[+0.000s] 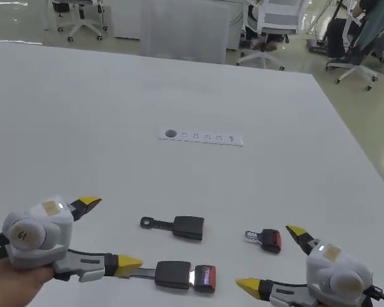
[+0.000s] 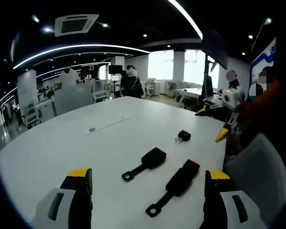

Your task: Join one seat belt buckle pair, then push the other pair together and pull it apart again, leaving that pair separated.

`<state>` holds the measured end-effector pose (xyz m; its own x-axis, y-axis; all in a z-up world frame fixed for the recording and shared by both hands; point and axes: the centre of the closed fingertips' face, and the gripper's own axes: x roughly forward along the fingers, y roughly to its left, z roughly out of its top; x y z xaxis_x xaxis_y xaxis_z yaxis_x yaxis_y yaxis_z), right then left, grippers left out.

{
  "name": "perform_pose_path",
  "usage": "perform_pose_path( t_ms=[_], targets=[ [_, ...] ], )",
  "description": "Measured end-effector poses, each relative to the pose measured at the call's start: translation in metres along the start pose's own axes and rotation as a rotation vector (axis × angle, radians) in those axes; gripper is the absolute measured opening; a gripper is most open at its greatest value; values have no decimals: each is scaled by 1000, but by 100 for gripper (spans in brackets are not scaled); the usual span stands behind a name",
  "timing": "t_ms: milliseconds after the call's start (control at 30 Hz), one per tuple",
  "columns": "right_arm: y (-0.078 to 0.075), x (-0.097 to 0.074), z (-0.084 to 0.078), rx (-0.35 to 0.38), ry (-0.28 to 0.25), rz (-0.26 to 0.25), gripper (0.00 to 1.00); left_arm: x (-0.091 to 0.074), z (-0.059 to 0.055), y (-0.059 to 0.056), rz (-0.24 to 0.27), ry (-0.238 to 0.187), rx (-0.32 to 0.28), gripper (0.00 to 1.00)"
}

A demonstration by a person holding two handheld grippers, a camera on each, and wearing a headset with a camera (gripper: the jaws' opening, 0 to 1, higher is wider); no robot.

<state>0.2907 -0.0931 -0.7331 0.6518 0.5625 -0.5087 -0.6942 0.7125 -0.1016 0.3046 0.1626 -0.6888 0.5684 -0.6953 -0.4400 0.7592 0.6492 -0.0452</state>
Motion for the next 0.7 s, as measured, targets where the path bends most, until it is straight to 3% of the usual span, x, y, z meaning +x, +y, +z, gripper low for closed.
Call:
perform_pose_path(
  t_ms=[700],
  targets=[
    [-2, -10, -23, 25, 51, -14, 100, 1, -20, 6, 3, 56, -15, 100]
  ],
)
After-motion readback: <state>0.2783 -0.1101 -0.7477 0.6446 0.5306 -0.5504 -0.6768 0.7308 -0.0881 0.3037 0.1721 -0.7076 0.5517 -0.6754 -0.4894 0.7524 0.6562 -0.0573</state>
